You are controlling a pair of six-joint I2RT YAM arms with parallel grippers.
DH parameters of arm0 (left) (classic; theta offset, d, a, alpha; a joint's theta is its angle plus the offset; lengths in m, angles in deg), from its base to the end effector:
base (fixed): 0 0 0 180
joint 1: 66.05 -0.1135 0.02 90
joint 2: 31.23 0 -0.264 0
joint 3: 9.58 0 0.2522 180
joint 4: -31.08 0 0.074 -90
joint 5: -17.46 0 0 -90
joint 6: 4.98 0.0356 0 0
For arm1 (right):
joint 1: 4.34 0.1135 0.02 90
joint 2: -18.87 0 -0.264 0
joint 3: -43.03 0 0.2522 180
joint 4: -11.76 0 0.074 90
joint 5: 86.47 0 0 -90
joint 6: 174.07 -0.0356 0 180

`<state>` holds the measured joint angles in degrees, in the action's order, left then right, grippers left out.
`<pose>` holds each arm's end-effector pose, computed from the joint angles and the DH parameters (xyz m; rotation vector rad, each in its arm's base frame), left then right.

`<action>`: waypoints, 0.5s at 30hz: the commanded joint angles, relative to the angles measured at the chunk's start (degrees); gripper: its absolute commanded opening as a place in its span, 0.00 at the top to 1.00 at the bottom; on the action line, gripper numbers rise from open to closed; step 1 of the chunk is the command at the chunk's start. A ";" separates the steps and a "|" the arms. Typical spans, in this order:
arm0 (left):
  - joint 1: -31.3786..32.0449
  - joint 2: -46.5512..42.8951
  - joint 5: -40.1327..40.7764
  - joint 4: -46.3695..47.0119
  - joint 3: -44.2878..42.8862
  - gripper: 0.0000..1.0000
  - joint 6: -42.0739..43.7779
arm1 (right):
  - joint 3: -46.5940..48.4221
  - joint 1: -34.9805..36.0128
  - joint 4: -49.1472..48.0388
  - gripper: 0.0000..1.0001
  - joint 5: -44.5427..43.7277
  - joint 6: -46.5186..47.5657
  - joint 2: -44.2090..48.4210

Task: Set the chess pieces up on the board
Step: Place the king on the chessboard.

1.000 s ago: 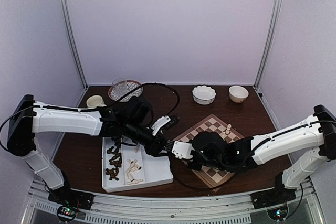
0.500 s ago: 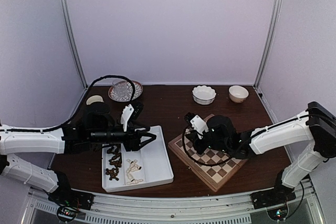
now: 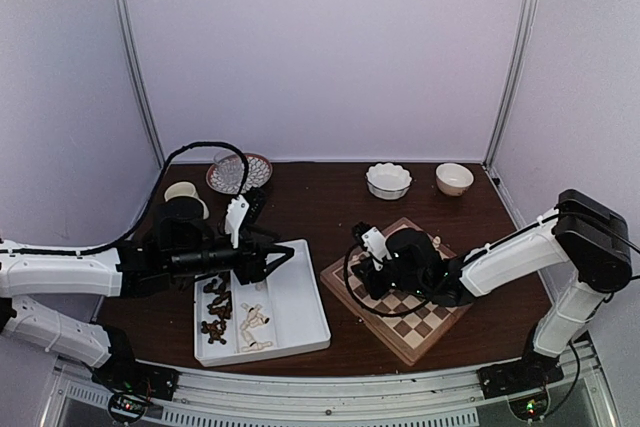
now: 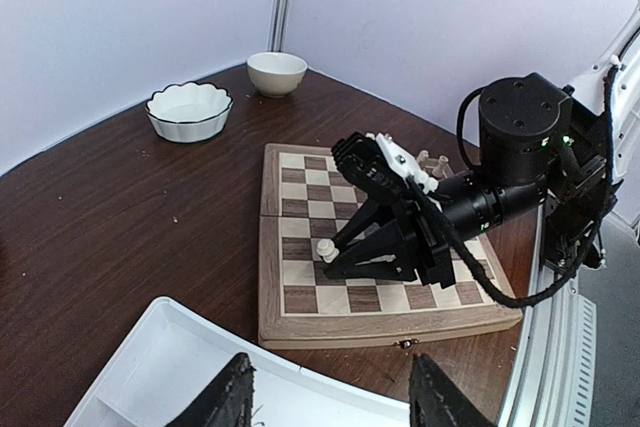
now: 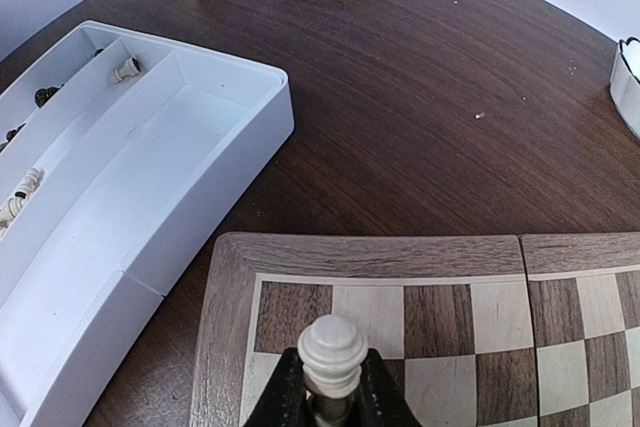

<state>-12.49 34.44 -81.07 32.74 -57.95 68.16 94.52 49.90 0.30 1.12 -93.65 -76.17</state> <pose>0.1485 -0.2100 0.2496 0.7213 1.8229 -0.9752 0.1875 0.2578 0.1445 -0.8093 2.0374 0.6020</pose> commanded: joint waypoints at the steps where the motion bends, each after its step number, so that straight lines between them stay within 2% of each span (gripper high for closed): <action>1: -0.13 0.26 0.73 3.04 0.07 0.47 0.82 | -0.20 -0.51 -1.72 0.85 0.74 -1.51 -0.70; 15: -0.18 0.52 0.30 2.60 -0.28 0.47 1.09 | -1.08 -1.22 -2.52 0.76 2.19 -1.67 -0.42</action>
<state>-12.49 34.46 -81.03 32.72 -57.95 68.23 93.91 49.15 -1.01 2.54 -94.94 -76.35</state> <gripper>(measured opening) 0.529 0.219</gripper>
